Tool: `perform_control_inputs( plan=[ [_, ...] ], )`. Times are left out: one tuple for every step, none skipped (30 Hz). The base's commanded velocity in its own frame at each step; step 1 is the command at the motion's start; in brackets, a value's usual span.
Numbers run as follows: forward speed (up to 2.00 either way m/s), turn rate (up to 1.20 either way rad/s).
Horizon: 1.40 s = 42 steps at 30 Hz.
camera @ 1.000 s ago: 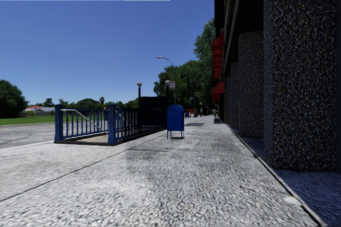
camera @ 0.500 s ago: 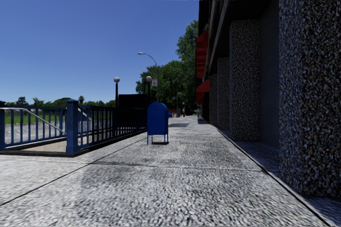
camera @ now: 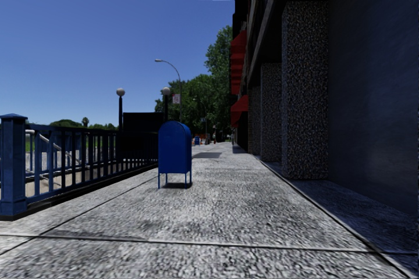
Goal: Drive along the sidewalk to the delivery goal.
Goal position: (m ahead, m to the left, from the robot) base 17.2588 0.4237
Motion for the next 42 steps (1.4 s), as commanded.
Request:
perform_control_inputs(
  plan=[
    [2.00,0.00],
    [2.00,-0.18],
    [2.00,-0.36],
    [2.00,-0.53],
    [2.00,-0.53],
    [2.00,-0.62],
    [2.00,-0.65],
    [2.00,-0.65],
    [2.00,-0.65],
    [2.00,-0.21],
    [2.00,-0.02],
    [2.00,-0.02],
    [2.00,0.00],
    [2.00,0.00],
    [2.00,0.00],
    [2.00,0.00],
    [2.00,0.00],
    [2.00,0.00],
    [2.00,0.00],
    [2.00,0.00],
    [2.00,0.00],
    [2.00,0.00],
    [2.00,0.00],
    [2.00,0.00],
    [2.00,0.00],
    [2.00,0.00],
    [2.00,0.00],
    [2.00,-0.43],
    [2.00,-0.63],
    [2.00,-0.72],
    [2.00,-0.74],
    [2.00,-0.74],
    [2.00,-0.28],
    [2.00,0.00],
    [2.00,0.00],
    [2.00,0.00],
    [2.00,0.00],
    [2.00,0.00],
    [2.00,0.00],
    [2.00,0.00],
    [2.00,0.00],
    [2.00,0.00]
  ],
)
